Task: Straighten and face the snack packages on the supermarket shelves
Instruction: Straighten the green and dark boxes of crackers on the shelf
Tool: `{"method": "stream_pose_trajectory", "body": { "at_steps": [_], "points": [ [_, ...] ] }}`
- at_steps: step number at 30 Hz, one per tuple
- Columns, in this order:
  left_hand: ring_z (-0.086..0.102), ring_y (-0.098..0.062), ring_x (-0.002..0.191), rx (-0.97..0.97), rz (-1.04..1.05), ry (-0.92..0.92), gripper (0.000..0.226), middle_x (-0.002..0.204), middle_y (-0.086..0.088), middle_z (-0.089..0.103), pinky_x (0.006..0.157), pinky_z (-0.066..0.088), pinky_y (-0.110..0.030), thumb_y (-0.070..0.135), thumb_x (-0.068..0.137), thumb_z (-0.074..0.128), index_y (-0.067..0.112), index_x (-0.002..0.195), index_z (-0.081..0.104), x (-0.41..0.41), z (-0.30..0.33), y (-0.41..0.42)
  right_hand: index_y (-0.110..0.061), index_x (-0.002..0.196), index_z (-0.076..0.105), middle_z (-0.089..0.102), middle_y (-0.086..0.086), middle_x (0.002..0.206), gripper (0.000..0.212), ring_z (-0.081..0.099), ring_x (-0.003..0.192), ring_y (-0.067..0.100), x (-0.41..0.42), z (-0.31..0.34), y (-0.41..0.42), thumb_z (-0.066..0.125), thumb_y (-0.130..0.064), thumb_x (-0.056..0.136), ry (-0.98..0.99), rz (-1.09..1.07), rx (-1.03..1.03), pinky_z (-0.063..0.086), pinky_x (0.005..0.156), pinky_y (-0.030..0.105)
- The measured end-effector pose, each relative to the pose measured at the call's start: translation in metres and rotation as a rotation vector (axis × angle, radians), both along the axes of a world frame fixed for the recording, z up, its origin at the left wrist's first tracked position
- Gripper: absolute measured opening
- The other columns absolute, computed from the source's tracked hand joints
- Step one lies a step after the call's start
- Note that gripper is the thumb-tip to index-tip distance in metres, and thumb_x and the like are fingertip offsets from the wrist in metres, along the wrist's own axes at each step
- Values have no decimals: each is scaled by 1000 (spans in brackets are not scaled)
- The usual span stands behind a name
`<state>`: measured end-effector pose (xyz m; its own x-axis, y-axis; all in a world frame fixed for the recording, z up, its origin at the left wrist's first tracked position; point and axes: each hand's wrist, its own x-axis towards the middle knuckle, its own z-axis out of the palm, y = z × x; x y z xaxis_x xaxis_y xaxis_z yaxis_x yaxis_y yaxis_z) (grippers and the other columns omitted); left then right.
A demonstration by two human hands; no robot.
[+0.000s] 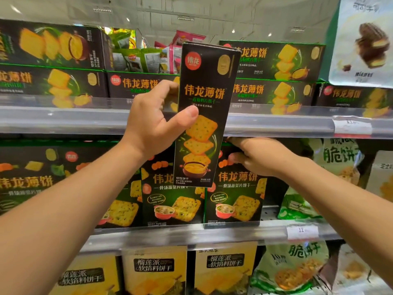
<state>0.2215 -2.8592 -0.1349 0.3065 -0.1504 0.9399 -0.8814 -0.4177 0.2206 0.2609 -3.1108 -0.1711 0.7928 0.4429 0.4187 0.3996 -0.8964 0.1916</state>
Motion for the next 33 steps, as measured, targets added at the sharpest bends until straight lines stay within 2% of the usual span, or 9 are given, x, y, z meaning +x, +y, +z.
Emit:
{"method": "stream_pose_trajectory", "body": {
  "at_steps": [6, 11, 15, 19, 23, 26, 29, 31, 33],
  "points": [
    [65, -20, 87, -2, 9, 5, 55, 93, -5, 70, 72, 52, -40, 51, 80, 53, 3, 103, 63, 0, 0, 0, -31, 141, 34, 56, 2, 132, 48, 55, 115, 28, 1, -1, 5, 47, -44, 96, 10, -24, -1, 51, 89, 42],
    [66, -15, 87, 8, 3, 15, 49, 92, 0, 70, 73, 53, -37, 50, 80, 55, 7, 101, 63, -2, 0, 0, -29, 137, 38, 55, 2, 134, 45, 53, 119, 28, 1, -1, 5, 49, -43, 96, 19, -38, 17, 50, 91, 42],
    [65, -8, 86, 9, -16, 17, 42, 92, 12, 66, 72, 52, -27, 50, 80, 55, 14, 100, 62, -2, 1, 0, -27, 133, 41, 61, 2, 123, 42, 57, 109, 26, -3, -2, 8, 49, -42, 95, 16, -42, 11, 51, 83, 37],
    [66, -11, 87, 22, -26, 22, 39, 94, 13, 67, 73, 53, -28, 50, 78, 57, 18, 101, 61, -2, 1, 2, -27, 132, 41, 63, 4, 116, 40, 59, 103, 27, -19, -3, 8, 50, -40, 96, 49, 30, 81, 48, 79, 35],
    [66, -11, 87, 24, -18, 25, 40, 93, 13, 67, 75, 54, -31, 50, 76, 58, 18, 99, 62, -2, 2, 2, -30, 142, 39, 56, -7, 130, 53, 49, 115, 10, -47, -1, 8, 55, -41, 93, 80, 163, 183, 43, 91, 28],
    [65, -4, 87, 48, -34, -2, 40, 94, 16, 67, 75, 53, -29, 50, 76, 57, 18, 99, 63, 0, 1, 3, -38, 138, 47, 59, -17, 130, 56, 60, 96, -8, -71, 6, 14, 59, -50, 85, 186, 259, 374, 51, 85, 21],
    [65, -11, 88, 40, -61, 12, 49, 93, 8, 69, 71, 53, -36, 52, 78, 54, 11, 101, 63, 2, 0, 5, -39, 130, 53, 64, -21, 122, 59, 60, 111, -2, -87, 16, 30, 69, -55, 76, 298, 401, 674, 48, 95, 31],
    [65, -13, 88, 30, -86, 38, 53, 93, 6, 69, 70, 53, -38, 54, 79, 51, 9, 105, 62, 1, -1, 6, -41, 127, 50, 70, -16, 112, 63, 66, 104, 5, -92, 22, 45, 75, -53, 71, 358, 444, 889, 51, 92, 38],
    [65, -13, 89, 35, -119, 72, 53, 94, 5, 69, 71, 53, -36, 54, 80, 49, 10, 107, 62, -2, 0, 6, -40, 125, 50, 72, -15, 104, 60, 69, 96, 7, -96, 25, 57, 75, -52, 71, 301, 450, 960, 55, 85, 40]
  ]
}}
